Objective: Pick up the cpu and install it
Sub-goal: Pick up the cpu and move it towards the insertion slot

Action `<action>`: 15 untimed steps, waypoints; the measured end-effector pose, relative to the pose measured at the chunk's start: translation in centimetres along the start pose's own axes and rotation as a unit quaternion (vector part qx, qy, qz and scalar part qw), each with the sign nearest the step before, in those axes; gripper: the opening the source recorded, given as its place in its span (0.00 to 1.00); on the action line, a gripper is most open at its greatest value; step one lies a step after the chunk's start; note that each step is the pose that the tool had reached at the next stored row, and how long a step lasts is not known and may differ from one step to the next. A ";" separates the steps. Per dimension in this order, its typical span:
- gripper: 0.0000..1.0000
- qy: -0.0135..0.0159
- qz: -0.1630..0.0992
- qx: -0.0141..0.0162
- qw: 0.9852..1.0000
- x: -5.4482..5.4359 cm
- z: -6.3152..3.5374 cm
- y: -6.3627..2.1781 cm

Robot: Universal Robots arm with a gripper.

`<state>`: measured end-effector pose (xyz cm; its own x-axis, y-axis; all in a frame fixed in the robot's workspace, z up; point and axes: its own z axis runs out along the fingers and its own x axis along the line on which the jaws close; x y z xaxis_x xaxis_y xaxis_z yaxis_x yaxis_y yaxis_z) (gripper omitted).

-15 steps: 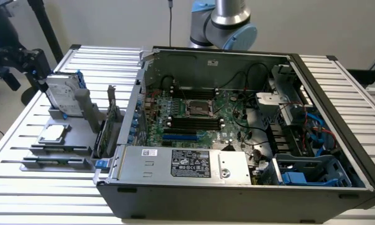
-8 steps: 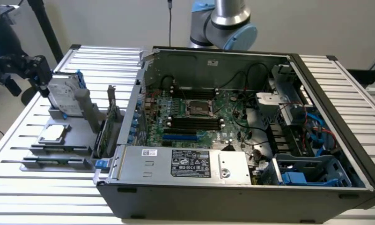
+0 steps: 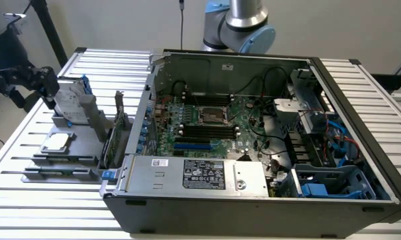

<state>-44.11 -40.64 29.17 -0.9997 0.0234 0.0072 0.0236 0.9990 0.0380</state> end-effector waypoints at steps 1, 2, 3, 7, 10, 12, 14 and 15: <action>0.71 0.001 0.000 0.000 1.000 -0.1 0.19 -0.01; 0.71 0.001 0.000 0.000 1.000 -0.2 0.38 -0.02; 0.71 0.002 0.000 0.000 1.000 -0.2 0.57 -0.02; 0.71 0.004 0.000 0.000 1.000 -0.5 1.28 -0.05; 0.71 0.005 0.000 0.000 1.000 -0.6 1.83 -0.07; 0.71 0.006 0.000 0.000 1.000 -0.7 2.19 -0.08; 0.71 0.006 -0.001 0.000 1.000 -0.7 2.55 -0.10; 0.71 0.006 -0.001 0.000 1.000 -0.7 2.73 -0.11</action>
<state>-43.46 -40.66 26.43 -0.9996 0.0219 0.0190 0.0226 0.9990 0.0378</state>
